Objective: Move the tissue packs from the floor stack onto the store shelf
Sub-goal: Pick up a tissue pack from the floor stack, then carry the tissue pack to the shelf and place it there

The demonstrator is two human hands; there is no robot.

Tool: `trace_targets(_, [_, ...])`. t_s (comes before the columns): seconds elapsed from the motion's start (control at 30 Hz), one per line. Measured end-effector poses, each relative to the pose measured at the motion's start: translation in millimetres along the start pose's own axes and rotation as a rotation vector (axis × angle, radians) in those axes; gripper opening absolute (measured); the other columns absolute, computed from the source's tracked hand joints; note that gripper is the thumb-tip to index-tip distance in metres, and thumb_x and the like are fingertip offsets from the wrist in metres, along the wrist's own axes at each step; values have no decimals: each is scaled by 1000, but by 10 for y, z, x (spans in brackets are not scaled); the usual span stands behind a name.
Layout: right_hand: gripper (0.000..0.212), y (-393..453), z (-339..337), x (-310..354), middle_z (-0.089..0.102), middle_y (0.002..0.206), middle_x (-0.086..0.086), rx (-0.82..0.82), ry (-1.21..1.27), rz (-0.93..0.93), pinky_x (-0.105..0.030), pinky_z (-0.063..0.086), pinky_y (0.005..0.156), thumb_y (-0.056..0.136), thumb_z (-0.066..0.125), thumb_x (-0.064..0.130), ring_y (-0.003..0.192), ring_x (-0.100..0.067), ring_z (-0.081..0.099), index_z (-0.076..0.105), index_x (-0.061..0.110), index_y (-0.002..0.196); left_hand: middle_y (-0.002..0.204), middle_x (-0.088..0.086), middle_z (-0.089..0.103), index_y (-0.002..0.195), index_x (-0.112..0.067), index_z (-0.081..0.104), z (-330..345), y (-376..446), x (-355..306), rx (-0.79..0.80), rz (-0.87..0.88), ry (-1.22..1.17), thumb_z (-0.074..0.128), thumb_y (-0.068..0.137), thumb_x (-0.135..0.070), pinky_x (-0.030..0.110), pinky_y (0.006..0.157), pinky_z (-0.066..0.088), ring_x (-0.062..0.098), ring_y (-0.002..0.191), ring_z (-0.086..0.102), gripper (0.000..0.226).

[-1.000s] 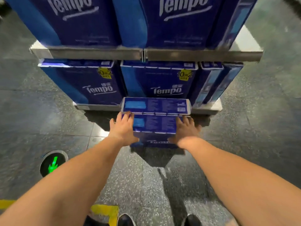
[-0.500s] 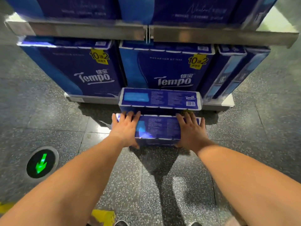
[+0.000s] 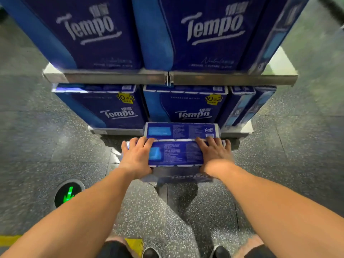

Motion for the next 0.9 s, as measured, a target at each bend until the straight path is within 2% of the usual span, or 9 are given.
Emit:
trace_targets(0.13, [111,-625,-1239,144,32,154,-8,-28,-23,-23,-61,19,117,72,79,42,143,-33,27,10,35,159,143,-2,37,151,-30,26,-1276,-462,20,-3,-9,45,73,57,-54,57,112,22,29,131,30,108])
trace_targets(0.3, [112,-1409,-2889,265,30,153,-6,-69,-34,-23,-58,20,115,71,80,47,141,-30,27,10,36,158,144,-3,37,149,-32,26,-3028,-1020,-45,-46,17,66,75,55,-55,57,111,24,30,133,32,108])
trace_targets(0.53, [111,-2488,-4915,336,35,150,-6,-206,-52,-58,-58,26,111,67,79,53,137,-33,33,14,37,157,143,-5,39,152,-33,23,-5225,-1850,-226,-162,44,131,81,47,-63,51,109,31,29,129,36,124])
trace_targets(0.7, [106,-3287,-6052,345,38,143,-4,-412,-58,-83,-53,30,107,63,73,46,131,-32,36,17,39,153,141,-5,42,152,-35,28,-6528,-2535,-366,-366,39,192,83,41,-66,49,107,32,28,126,38,128])
trace_targets(0.9, [107,-4237,-6956,331,35,147,-4,-653,-20,-61,-50,29,107,66,74,41,133,-31,34,16,41,155,141,-4,44,153,-34,31,-7662,-3361,-636,-643,63,240,70,35,-67,51,108,30,30,125,38,128])
Point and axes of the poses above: each hand's wrist, its own y-axis towards the middle knuckle, its own z-axis out of the palm, x = y × z, the point moved 6 cm from there along y, towards the middle knuckle
